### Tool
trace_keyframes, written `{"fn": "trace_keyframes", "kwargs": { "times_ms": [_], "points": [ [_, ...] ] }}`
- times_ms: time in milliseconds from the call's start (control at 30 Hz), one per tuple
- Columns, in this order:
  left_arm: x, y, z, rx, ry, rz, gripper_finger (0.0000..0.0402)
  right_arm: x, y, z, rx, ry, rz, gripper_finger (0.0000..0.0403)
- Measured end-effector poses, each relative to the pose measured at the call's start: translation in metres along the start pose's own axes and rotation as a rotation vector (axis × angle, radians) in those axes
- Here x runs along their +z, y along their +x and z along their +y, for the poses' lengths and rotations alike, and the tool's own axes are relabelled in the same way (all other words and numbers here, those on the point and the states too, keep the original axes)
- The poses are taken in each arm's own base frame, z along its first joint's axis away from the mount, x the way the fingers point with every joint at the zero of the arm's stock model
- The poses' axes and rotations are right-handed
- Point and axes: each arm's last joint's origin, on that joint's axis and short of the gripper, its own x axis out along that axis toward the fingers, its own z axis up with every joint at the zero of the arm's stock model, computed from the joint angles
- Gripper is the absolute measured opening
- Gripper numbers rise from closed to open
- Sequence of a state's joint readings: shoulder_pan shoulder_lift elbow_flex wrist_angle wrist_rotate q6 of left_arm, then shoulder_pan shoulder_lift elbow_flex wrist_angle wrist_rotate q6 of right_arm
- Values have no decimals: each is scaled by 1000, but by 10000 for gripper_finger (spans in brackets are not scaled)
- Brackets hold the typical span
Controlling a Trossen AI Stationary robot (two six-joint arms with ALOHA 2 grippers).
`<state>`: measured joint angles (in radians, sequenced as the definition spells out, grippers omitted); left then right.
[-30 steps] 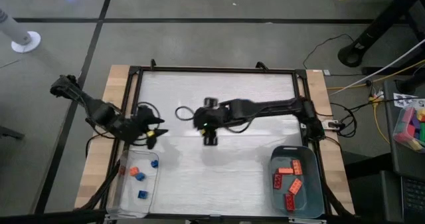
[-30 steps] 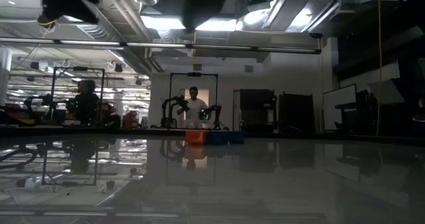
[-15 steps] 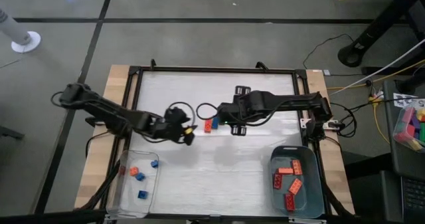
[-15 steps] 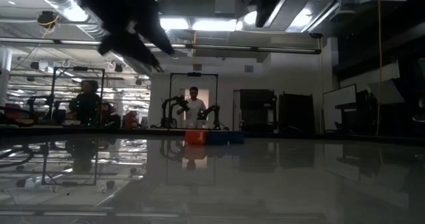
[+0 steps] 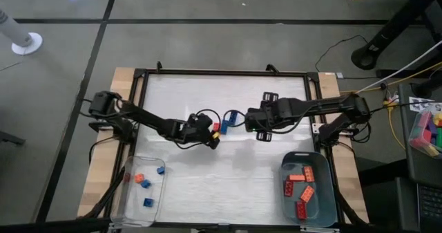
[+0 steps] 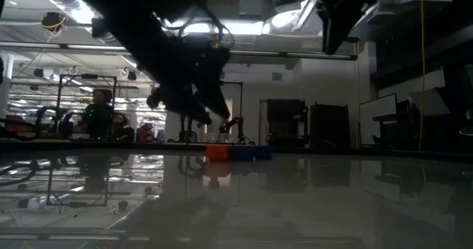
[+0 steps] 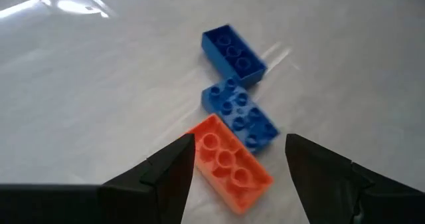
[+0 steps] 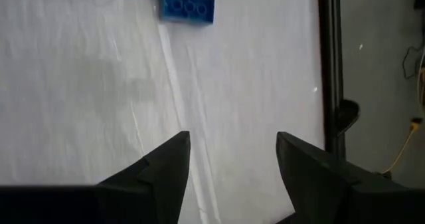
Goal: Sort blocks by size
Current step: Put the large orange game piece into the blue bin
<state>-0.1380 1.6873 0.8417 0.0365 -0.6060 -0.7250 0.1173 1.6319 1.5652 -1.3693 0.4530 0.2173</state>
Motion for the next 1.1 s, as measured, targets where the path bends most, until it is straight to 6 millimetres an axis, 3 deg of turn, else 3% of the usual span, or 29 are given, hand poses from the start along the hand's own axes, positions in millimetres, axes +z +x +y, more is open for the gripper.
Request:
{"fn": "trace_keyframes", "kwargs": {
  "times_ms": [300, 600, 1100],
  "points": [
    [-12, 20, -6, 30, 21, 30, 224, -31, 33, 10, 20, 42, 12, 221],
    [-18, 29, -7, 60, 11, 45, 224, -41, 63, 26, 112, 44, 21, 221],
    [-21, 28, -4, 91, 20, 76, 224, -42, 70, 30, 136, 51, 5, 221]
  ]
}}
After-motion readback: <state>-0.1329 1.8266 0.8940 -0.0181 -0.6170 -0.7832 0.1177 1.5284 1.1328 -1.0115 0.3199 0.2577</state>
